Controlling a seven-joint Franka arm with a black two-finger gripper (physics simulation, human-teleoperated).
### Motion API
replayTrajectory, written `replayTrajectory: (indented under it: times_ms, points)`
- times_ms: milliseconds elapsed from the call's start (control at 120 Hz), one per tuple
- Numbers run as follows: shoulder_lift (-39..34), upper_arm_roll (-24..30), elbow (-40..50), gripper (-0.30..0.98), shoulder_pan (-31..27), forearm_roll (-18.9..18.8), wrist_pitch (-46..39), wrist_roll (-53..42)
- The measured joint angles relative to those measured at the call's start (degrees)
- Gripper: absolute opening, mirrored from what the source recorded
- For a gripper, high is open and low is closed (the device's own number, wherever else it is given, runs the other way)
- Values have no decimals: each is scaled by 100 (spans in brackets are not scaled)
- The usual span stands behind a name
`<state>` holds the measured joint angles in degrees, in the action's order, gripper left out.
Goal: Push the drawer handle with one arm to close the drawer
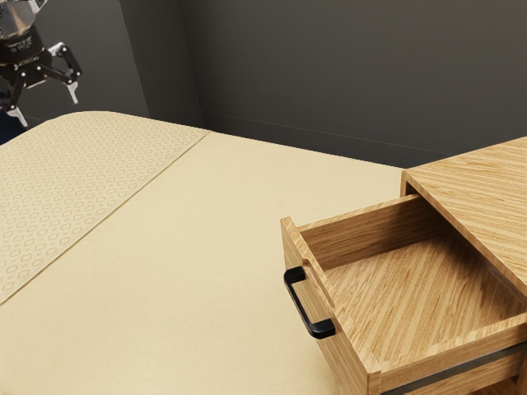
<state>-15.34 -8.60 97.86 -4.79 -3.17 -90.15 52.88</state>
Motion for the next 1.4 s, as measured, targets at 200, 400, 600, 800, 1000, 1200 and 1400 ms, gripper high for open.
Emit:
replayTrajectory:
  times_ms: [200, 400, 600, 800, 1000, 1200, 1400]
  points:
    - [-854, -64, 1265, 69, 447, -18, -168, 288]
    - [-1956, -277, 2918, 42, 1995, 16, -234, 313]
    - [-1930, 149, 3961, 6, 2730, -1, -994, -934]
    - [-1454, 248, 4206, -5, 3197, -108, -2013, -2457]
    - [-1054, 280, 4191, -8, 3550, -219, -2938, -3991]
    - [-270, 279, 4041, -9, 4084, -188, -4060, -5362]
    - [-766, 560, 4249, -10, 4421, -224, -4668, -6121]
